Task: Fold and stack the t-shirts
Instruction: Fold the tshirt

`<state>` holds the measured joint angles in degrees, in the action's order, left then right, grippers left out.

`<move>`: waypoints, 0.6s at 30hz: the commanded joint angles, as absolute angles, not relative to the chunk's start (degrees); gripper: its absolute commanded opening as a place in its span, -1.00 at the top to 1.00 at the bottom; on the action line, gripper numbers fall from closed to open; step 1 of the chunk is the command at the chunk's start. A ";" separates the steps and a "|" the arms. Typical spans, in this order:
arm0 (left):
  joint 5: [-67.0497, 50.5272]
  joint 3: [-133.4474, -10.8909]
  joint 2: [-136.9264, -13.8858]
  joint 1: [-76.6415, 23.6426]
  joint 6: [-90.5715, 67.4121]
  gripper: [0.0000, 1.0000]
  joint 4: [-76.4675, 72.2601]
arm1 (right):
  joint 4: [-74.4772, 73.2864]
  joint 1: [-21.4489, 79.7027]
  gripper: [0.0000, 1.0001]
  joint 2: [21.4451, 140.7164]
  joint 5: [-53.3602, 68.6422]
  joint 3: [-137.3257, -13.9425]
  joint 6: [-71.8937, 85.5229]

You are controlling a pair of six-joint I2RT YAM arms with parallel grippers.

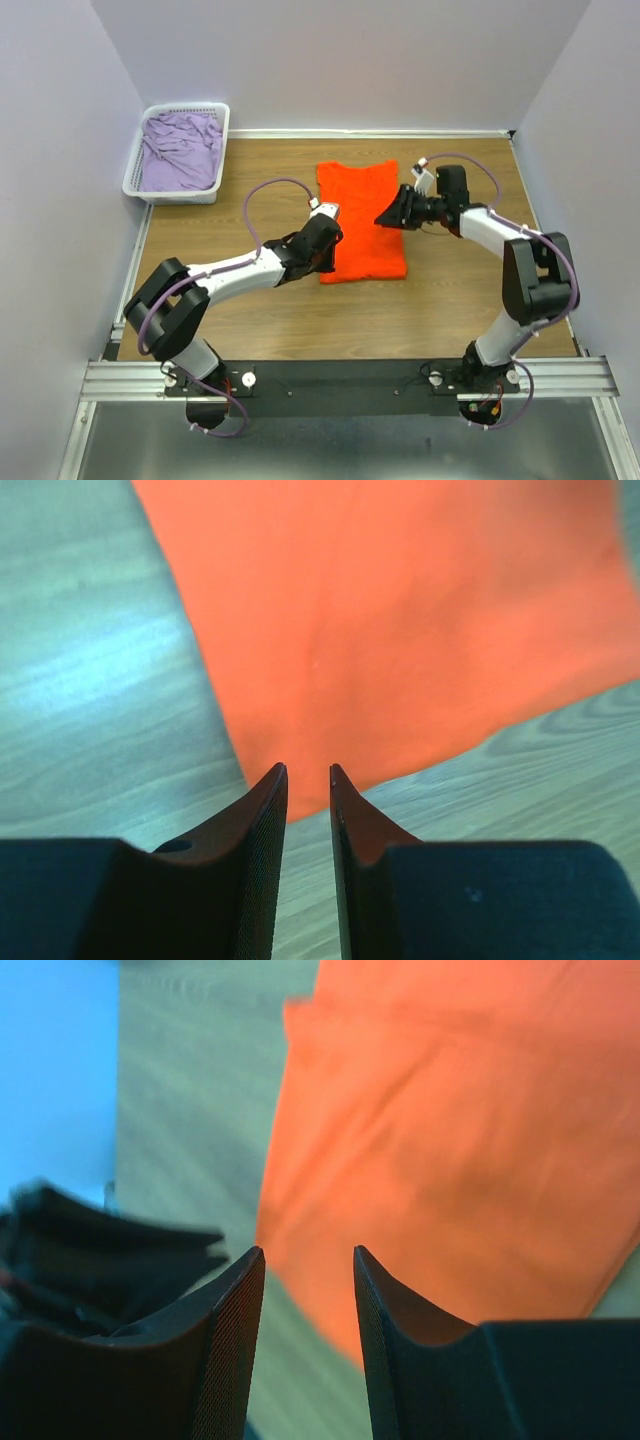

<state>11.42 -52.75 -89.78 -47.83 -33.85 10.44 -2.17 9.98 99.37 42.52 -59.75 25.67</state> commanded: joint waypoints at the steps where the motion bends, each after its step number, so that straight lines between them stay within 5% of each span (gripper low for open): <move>1: 7.66 -52.65 -87.89 -46.59 -32.96 0.37 6.60 | -0.53 10.28 0.04 94.06 46.58 -47.07 28.47; 12: 0.35 -46.42 -95.36 -44.22 -34.89 0.42 6.41 | 4.57 7.22 0.15 84.47 28.05 -26.30 33.22; 18: 2.64 -44.74 -91.59 -43.42 -34.72 0.42 9.84 | 3.78 5.45 0.15 77.36 28.03 -21.71 34.46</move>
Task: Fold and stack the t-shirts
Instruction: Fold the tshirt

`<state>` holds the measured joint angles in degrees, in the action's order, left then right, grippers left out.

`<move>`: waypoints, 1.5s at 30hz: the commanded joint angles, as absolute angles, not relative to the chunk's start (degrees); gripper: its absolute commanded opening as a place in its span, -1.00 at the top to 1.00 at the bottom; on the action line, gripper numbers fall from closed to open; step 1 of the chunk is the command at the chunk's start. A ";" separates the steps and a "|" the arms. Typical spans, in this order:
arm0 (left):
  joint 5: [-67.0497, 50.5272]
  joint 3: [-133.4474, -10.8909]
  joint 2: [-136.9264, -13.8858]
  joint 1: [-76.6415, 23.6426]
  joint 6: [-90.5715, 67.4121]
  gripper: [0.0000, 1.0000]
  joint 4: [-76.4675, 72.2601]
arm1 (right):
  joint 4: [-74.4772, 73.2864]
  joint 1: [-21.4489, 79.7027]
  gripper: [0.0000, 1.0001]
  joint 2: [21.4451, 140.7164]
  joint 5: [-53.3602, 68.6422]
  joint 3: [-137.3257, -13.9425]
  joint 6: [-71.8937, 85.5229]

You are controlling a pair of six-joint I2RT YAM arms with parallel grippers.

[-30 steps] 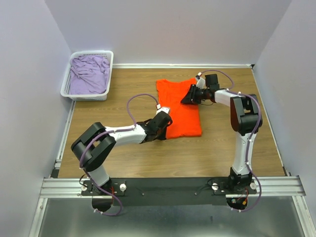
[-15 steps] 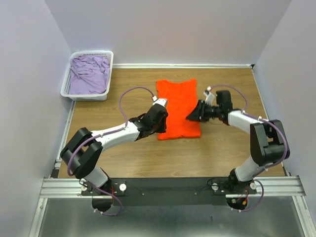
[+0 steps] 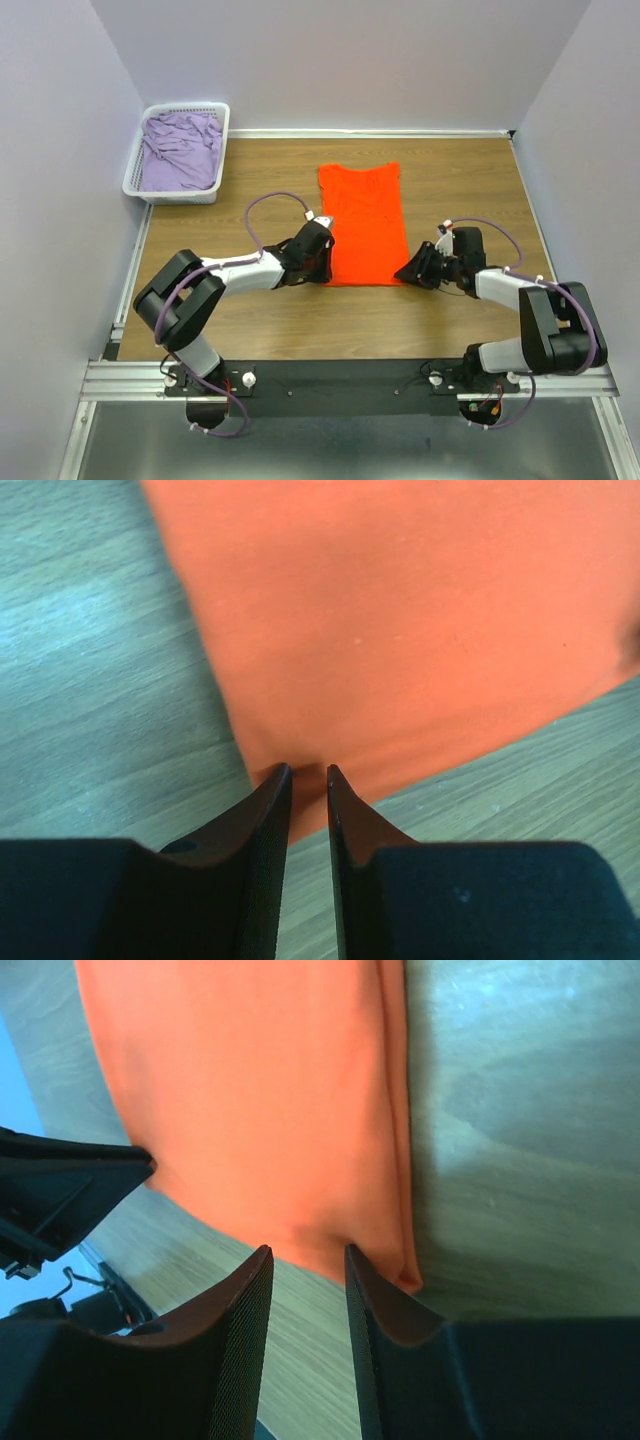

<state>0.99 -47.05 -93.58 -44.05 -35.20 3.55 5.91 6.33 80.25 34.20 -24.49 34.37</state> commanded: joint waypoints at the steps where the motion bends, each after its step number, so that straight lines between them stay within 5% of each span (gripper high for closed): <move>1: 2.72 -44.91 -89.93 -43.42 -34.72 0.40 10.02 | 3.61 5.36 0.15 76.30 28.99 -22.49 34.02; 14: 12.74 -43.69 -72.01 -43.24 -37.35 0.16 6.69 | 8.25 5.54 0.06 75.48 42.37 -27.95 36.91; 22: 12.84 -40.08 -69.60 -42.80 -37.44 0.12 4.83 | 11.78 3.96 0.08 80.69 35.25 -21.01 35.07; 35: 10.10 -42.45 -75.84 -44.29 -37.27 0.01 11.42 | -13.52 4.13 -0.16 71.98 26.38 -31.46 27.69; 45: 10.55 -49.56 -83.84 -45.35 -36.39 -0.14 16.70 | -31.81 16.24 -0.19 75.57 0.29 -42.27 28.82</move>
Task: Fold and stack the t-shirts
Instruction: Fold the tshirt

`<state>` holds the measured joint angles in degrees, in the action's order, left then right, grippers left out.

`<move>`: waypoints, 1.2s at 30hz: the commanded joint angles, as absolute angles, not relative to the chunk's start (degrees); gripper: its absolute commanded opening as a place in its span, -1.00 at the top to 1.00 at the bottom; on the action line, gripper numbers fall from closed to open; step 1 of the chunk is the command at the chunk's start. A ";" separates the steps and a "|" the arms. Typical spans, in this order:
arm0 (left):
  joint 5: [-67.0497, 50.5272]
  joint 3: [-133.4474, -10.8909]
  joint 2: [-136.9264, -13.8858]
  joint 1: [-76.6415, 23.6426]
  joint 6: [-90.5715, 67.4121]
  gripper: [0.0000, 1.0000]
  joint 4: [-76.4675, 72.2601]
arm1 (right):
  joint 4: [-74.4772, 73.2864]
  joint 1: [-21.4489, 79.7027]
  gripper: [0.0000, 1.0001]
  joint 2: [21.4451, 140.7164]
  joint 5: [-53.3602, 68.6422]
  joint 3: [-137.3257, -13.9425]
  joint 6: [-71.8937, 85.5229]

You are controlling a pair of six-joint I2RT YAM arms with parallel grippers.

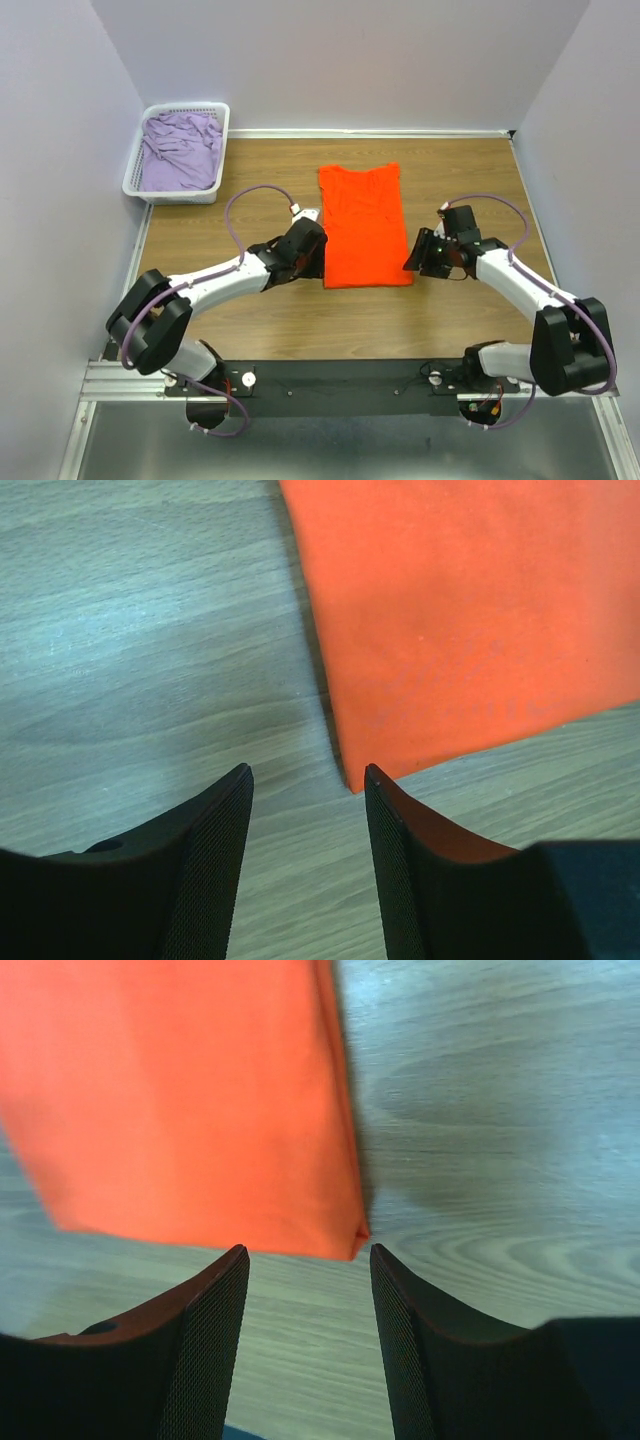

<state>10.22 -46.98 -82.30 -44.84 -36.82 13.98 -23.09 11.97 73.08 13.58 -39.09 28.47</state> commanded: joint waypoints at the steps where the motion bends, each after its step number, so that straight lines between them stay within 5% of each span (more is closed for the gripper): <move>1: 10.55 -49.92 -84.20 -45.44 -36.30 -0.14 16.87 | -32.43 17.22 -0.19 76.28 -2.00 -42.97 29.70; 8: 10.46 -51.77 -87.45 -45.44 -34.90 -0.15 18.19 | -33.22 20.74 0.03 81.82 -5.01 -45.96 32.34; 19: 10.81 -53.09 -89.03 -45.44 -32.61 -0.15 18.72 | -31.82 23.37 0.10 86.74 -5.88 -46.49 33.84; 26: 10.90 -52.91 -89.21 -45.53 -31.47 -0.15 19.16 | -32.95 25.05 0.37 90.70 -7.56 -45.00 37.44; 36: 10.46 -52.56 -88.59 -45.44 -31.72 -0.15 20.48 | -34.72 25.05 0.99 92.29 -7.65 -42.71 39.11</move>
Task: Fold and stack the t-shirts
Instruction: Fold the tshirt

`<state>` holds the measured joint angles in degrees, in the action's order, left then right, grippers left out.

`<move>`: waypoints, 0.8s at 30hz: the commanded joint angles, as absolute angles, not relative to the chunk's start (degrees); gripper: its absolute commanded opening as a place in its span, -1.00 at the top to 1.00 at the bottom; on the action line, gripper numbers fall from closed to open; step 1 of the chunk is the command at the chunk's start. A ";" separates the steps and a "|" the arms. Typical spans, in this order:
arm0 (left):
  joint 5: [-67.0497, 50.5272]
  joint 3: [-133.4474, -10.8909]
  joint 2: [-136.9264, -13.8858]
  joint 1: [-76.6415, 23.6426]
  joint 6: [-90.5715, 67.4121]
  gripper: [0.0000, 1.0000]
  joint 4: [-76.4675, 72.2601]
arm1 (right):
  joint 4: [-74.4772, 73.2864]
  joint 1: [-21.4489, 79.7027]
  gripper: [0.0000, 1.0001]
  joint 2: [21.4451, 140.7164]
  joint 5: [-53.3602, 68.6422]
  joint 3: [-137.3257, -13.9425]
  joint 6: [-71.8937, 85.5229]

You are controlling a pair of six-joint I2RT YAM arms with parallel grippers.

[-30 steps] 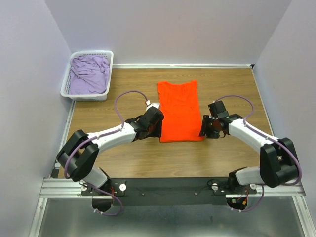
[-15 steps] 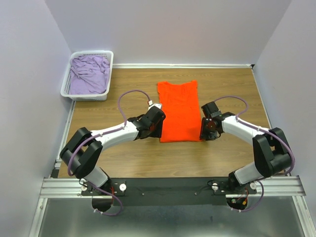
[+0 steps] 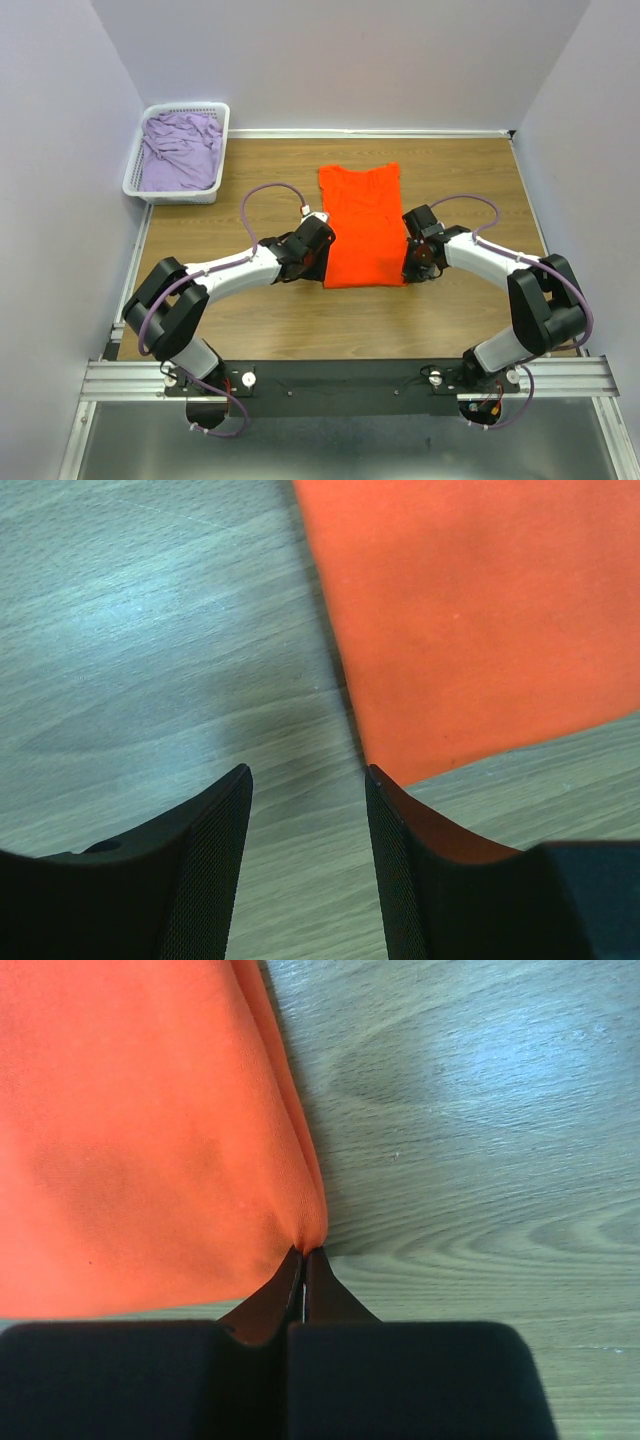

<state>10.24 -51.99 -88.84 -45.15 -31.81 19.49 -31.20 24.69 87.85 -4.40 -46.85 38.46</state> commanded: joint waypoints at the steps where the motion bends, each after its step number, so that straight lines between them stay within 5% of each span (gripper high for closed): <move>1: 10.46 -52.73 -88.59 -45.44 -31.99 -0.15 20.74 | -34.72 25.14 0.99 92.11 -7.56 -42.80 39.02; 24: 7.38 -57.39 -95.18 -49.04 -41.04 -0.12 23.11 | -34.54 25.14 0.99 92.20 -8.09 -44.65 35.07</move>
